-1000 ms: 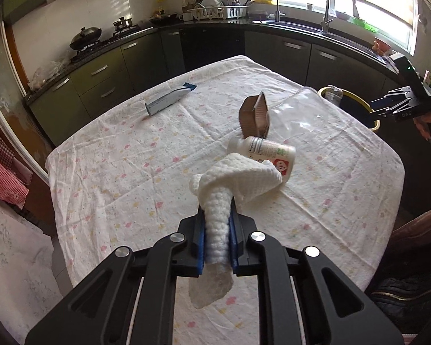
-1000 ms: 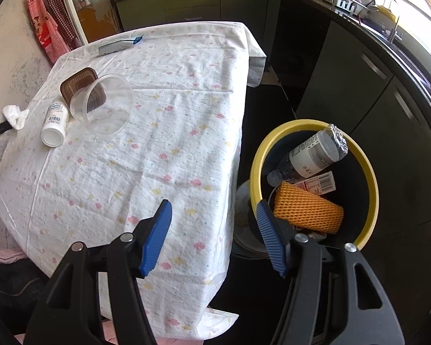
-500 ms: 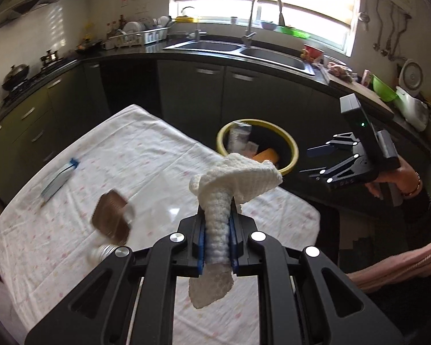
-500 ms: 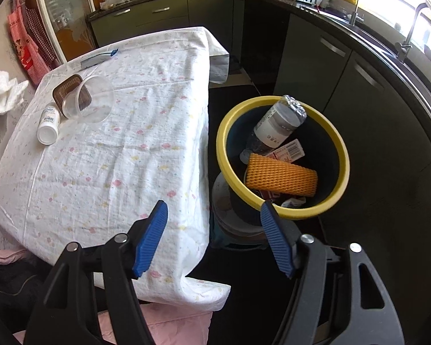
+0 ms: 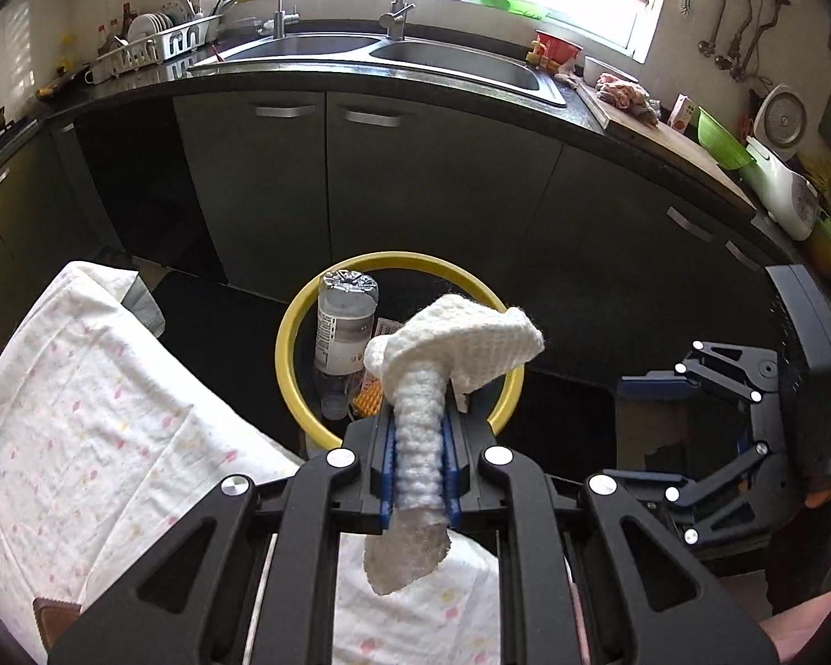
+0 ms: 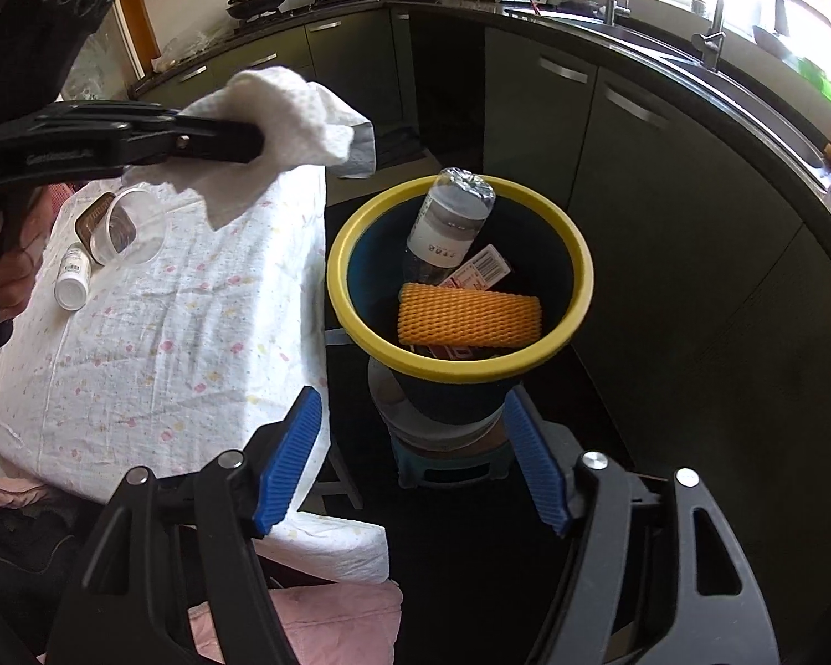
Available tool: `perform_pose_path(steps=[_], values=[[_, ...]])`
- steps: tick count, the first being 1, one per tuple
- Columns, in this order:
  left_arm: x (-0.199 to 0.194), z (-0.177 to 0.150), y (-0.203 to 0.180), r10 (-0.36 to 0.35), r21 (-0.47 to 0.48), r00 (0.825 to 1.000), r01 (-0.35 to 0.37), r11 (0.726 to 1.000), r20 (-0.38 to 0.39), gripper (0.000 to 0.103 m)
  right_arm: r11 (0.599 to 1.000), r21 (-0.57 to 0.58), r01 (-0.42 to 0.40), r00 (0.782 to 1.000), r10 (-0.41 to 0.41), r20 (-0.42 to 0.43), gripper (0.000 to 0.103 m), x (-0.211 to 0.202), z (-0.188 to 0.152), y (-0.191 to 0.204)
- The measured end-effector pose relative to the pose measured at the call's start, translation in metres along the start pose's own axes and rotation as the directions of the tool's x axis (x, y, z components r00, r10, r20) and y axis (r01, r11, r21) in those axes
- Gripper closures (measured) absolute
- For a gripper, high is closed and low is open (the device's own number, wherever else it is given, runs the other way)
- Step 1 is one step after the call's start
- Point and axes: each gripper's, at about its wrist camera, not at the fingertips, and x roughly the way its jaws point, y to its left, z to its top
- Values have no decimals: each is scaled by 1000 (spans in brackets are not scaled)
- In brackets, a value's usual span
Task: Collect trash
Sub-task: 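Carry the towel over the yellow bin and open the left tool, then move the right tool to the clear plastic cup and close on it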
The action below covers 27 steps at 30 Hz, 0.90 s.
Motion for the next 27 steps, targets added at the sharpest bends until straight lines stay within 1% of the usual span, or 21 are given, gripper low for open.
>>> perform_pose_path(steps=[2,4,6,8,9,10,12,13,15,16,17,19,22,23,24,25,27], values=[[19,9,0,-7,-11,1000,7,1000,-20,88,1000,11,0,1000,0,-1,38,2,-3,-6],[36,17,0,9,-20,999,-9,1000,-31,85,1000,20,-1,1000,1,-5,37,3,-4,-10],[48,21,4,40,-39,999,-42,998,-29,76,1000,27,1,1000,-1,-8,37,5,-6,-15],[59,25,9,70,-68,997,-72,995,-29,42,999,34,4,1000,-4,-11,36,6,-6,-17],[63,26,10,89,-82,996,-91,993,-23,39,999,38,5,1000,-4,-9,36,6,-5,-18],[64,27,12,104,-99,994,-106,989,-20,38,999,40,3,1000,-3,-7,36,5,-5,-19],[58,25,15,77,-143,997,-78,987,-14,38,999,38,1,1000,-1,-3,36,5,-4,-17],[50,21,17,67,-160,998,-66,985,2,38,999,38,-1,1000,1,0,36,5,-4,-17],[17,9,15,72,-168,994,-58,984,81,35,999,36,-6,1000,6,3,35,5,-4,-15],[1,1,14,85,-165,989,-65,984,118,30,999,36,-8,1000,7,4,35,6,-4,-15],[-20,-9,11,110,-166,980,-82,983,166,24,999,36,-9,1000,9,4,35,7,-4,-13],[-57,-32,14,159,-178,958,-118,977,237,18,999,30,-13,1000,13,-1,35,9,-3,-10],[-102,-70,15,238,-194,928,-187,963,287,14,1000,15,-21,1000,21,-7,35,14,1,-2],[-118,-84,17,277,-215,914,-219,952,297,11,1000,6,-23,1000,23,-11,35,16,3,3],[-132,-100,21,312,-240,901,-245,940,302,11,1000,-4,-25,1000,25,-14,35,18,4,8],[-144,-112,27,336,-262,892,-261,929,303,11,999,-15,-28,999,28,-17,35,20,6,14],[-170,-144,39,408,-326,864,-310,893,295,10,999,-42,-34,999,33,-22,35,23,10,28]])
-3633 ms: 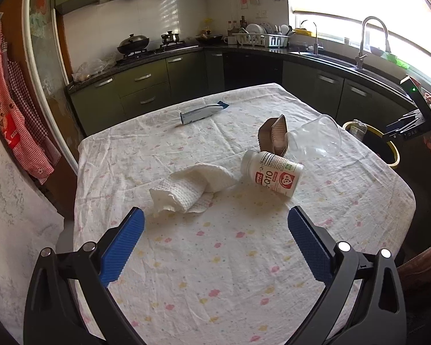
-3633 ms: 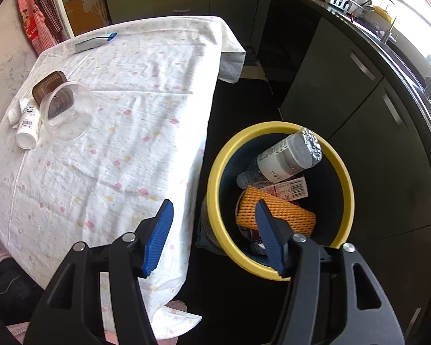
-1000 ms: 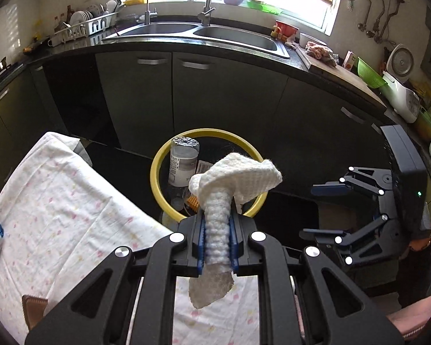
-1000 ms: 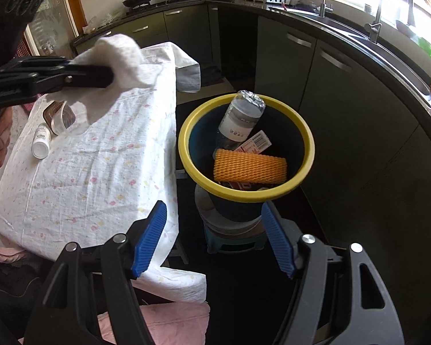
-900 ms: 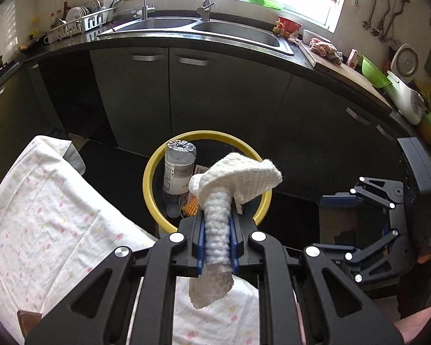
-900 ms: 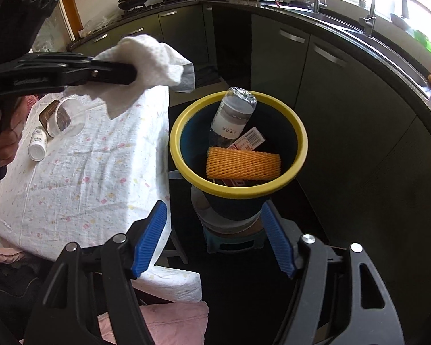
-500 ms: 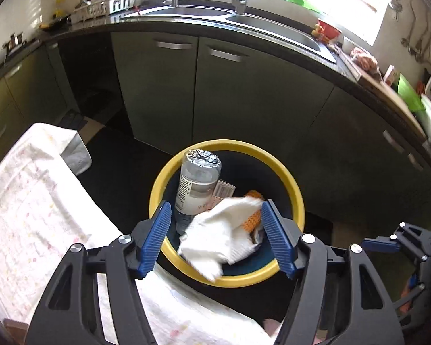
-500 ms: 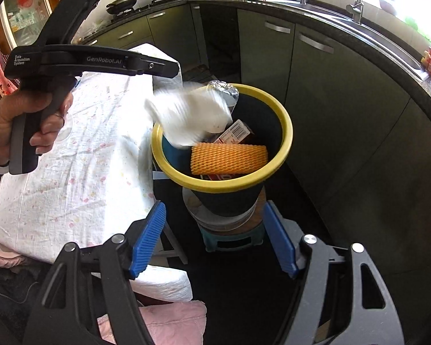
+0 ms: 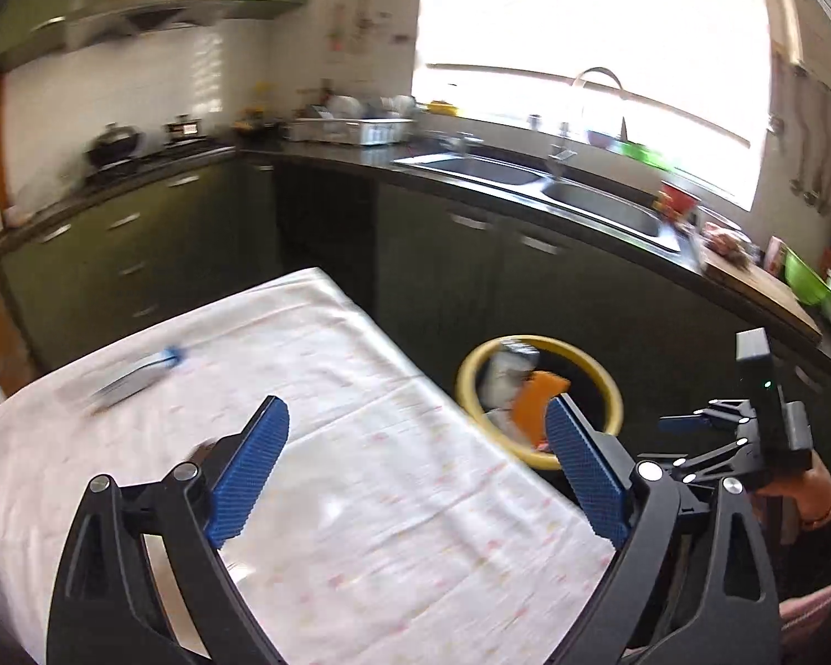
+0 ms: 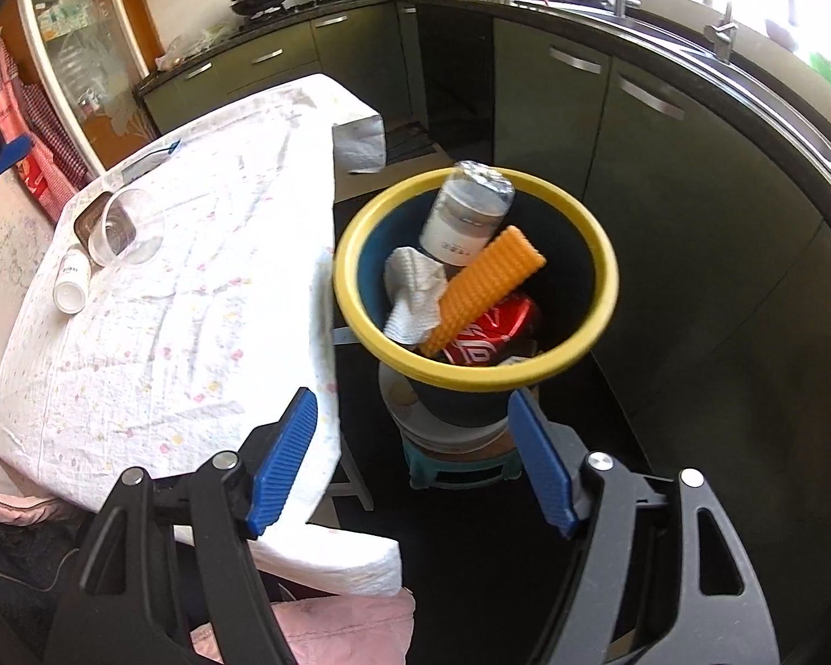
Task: Collect trash
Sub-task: 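Move the right tool to the clear plastic cup and close on it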
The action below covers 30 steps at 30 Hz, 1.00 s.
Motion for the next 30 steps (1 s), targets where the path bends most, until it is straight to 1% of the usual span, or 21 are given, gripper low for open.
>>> perform_pose_path(steps=[2,5,7,9,11,14,17,19,21,24,26,30], values=[[-21,-15,27,63,-52,998,-63,997,3,7,1000,-26,-13,1000,13,-2,35,3,5,15],[-47,-41,72,150,-128,989,-150,980,-7,6,997,-76,-32,999,31,-11,35,8,16,40],[-64,-59,96,208,-160,978,-208,965,-18,6,993,-110,-52,999,50,-20,35,12,23,59],[-79,-78,118,272,-184,962,-273,944,-31,6,986,-152,-67,998,64,-22,35,14,30,81],[-88,-93,132,305,-211,951,-307,928,-44,6,977,-195,-92,996,89,-22,35,15,38,103],[-102,-114,150,323,-248,944,-327,912,-59,6,961,-231,-155,988,152,-28,35,20,52,139],[-108,-128,155,316,-255,946,-323,911,-70,6,938,-253,-236,972,234,-39,35,28,69,171],[-107,-133,157,317,-247,946,-325,913,-75,5,924,-273,-269,963,268,-43,35,32,79,190],[-108,-137,156,326,-233,942,-335,913,-80,5,917,-285,-279,960,278,-46,35,38,90,205],[-105,-140,157,330,-226,940,-342,912,-90,5,917,-293,-272,962,265,-64,35,56,104,219],[-103,-142,158,319,-236,943,-333,913,-95,5,914,-285,-290,957,274,-96,38,70,109,225],[-97,-147,164,321,-247,940,-341,907,-117,5,913,-259,-314,948,284,-144,43,95,117,232]])
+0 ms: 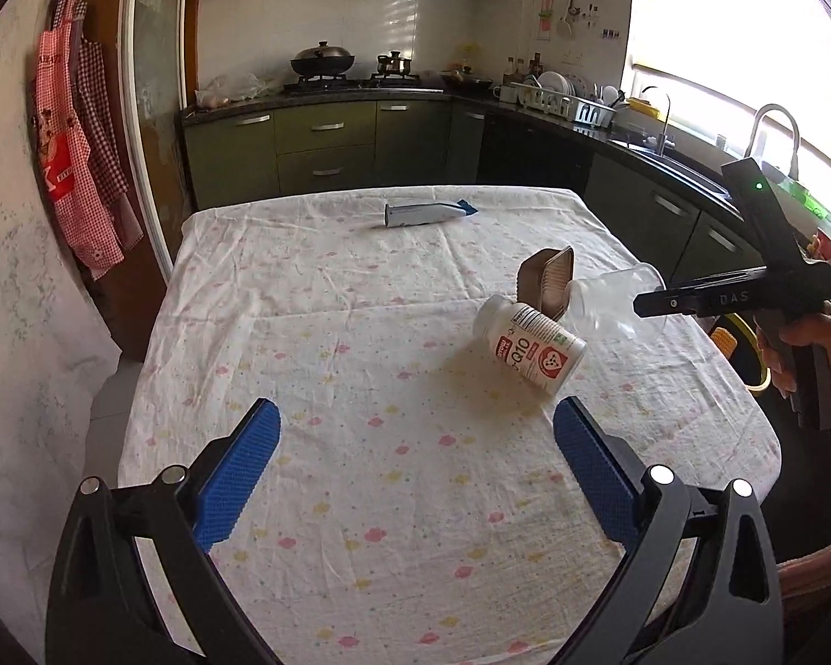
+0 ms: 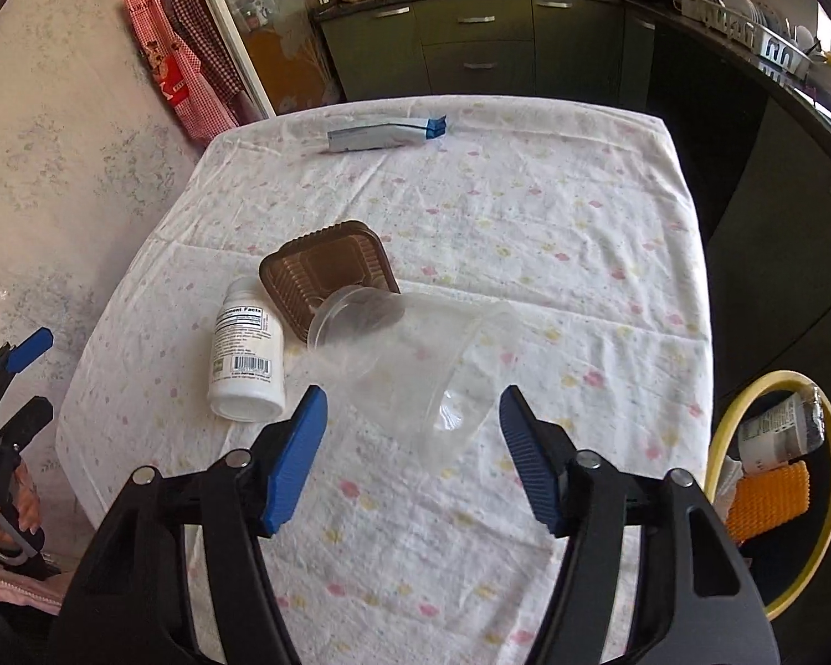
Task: Collect trash
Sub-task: 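Move the right tool to the clear plastic cup and close on it, then carry the cup over the yellow bin and open the right tool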
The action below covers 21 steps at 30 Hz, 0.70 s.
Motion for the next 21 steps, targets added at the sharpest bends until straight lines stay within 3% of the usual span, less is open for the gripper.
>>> perform_pose_path(steps=[5,11,12,13,21], values=[[4,-1,7,13,-18,1000,-13,1000,-16,5,999,35,-42,999,42,-20,48,13,7,-1],[8,-2,10,18,-24,999,-19,1000,-27,5,997,29,-70,998,70,5,78,4,9,7],[8,-2,9,18,-22,999,-19,1000,-28,5,997,23,-76,997,76,12,92,1,8,10],[8,-3,9,20,-21,999,-20,1000,-29,5,997,21,-74,997,73,23,98,-3,8,11],[8,-2,4,26,-3,999,-26,1000,-30,5,997,-58,-54,994,59,90,98,-37,2,34]])
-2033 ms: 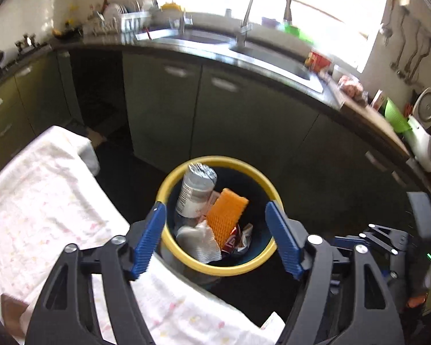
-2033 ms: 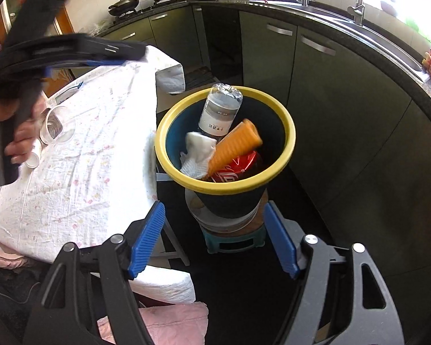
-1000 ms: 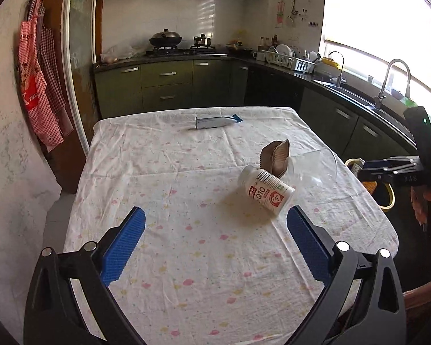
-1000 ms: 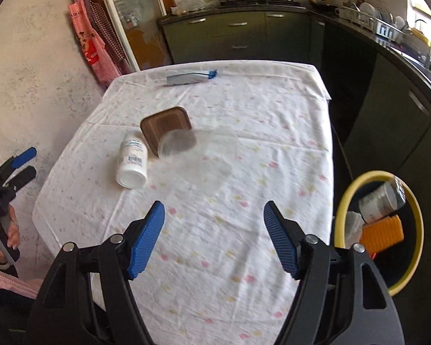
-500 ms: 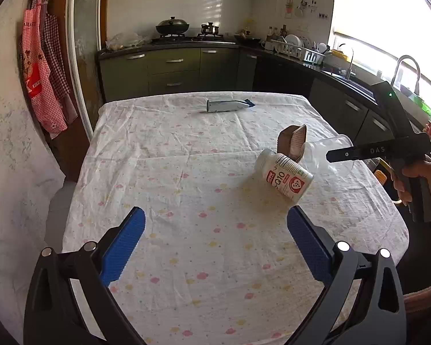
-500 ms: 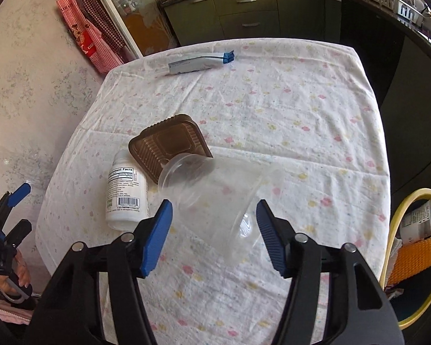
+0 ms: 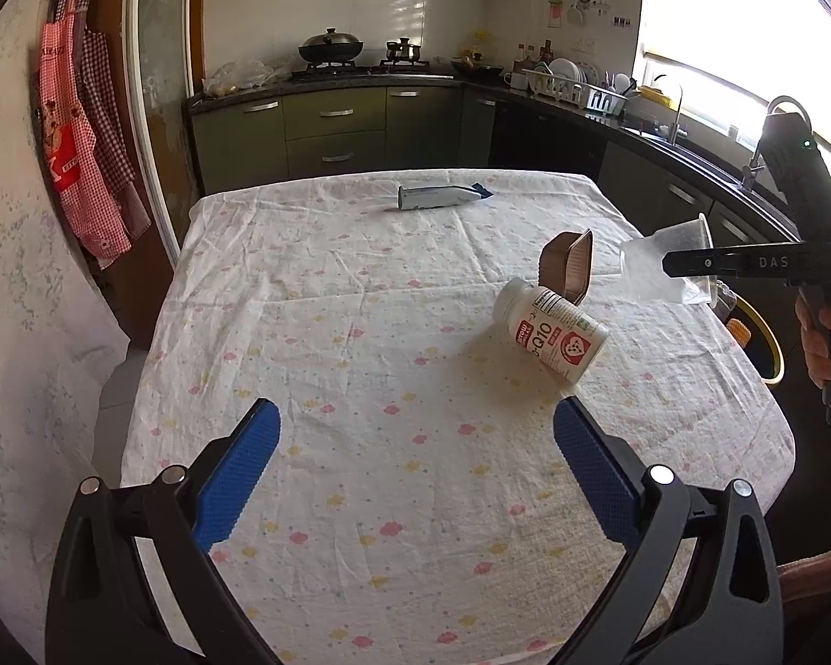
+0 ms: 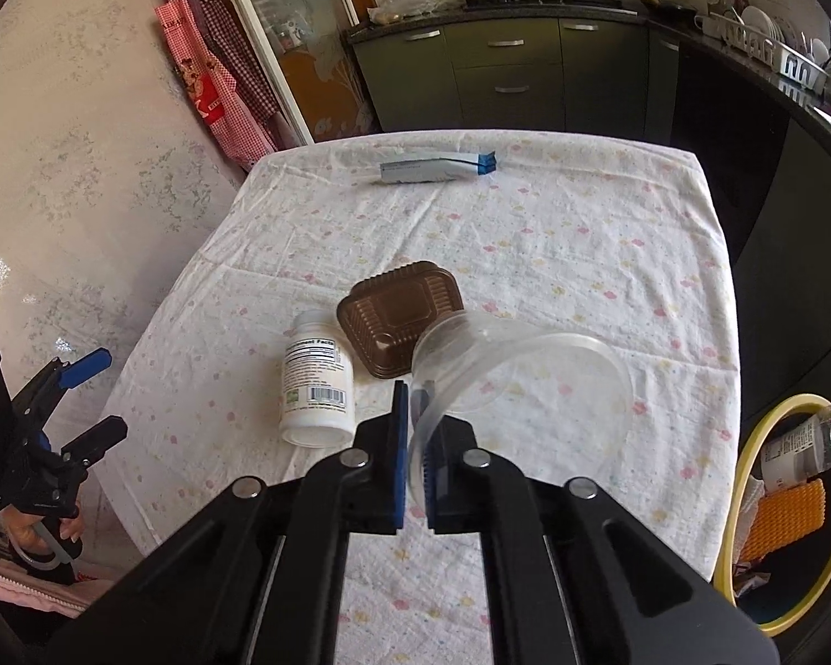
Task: Collect trash
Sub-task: 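Carry the cup over the yellow bin and open the right tool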
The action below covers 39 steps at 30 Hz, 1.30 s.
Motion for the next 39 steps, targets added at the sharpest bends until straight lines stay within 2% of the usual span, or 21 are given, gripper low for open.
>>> perform_pose_path(steps=[8,12,17,23,26,29,33,38,39], values=[[1,2,-6,-1,19,1000,1,1000,-3,5,998,-22,55,996,-53,72,98,-51,-17,4],[4,4,-11,-2,36,1000,2,999,-7,5,992,27,124,988,-126,93,98,-78,-32,-20],[7,5,-19,-4,55,1000,5,998,-16,5,963,139,229,967,-242,80,98,-104,-58,-72],[10,7,-30,-6,83,1000,8,997,-25,5,892,284,353,929,-370,5,98,-117,-90,-150],[13,9,-37,-8,97,999,11,995,-32,5,848,341,406,909,-412,-58,98,-113,-105,-190],[16,10,-43,-12,110,999,16,994,-43,5,819,377,433,899,-423,-115,98,-105,-115,-223],[19,12,-51,-9,130,999,15,991,-47,5,802,399,443,896,-414,-163,98,-91,-121,-248],[24,13,-58,-14,144,998,22,989,-60,5,813,372,448,893,-391,-223,98,-72,-117,-261],[24,13,-59,-15,148,998,24,989,-62,5,813,367,453,891,-392,-230,95,-70,-116,-261]])
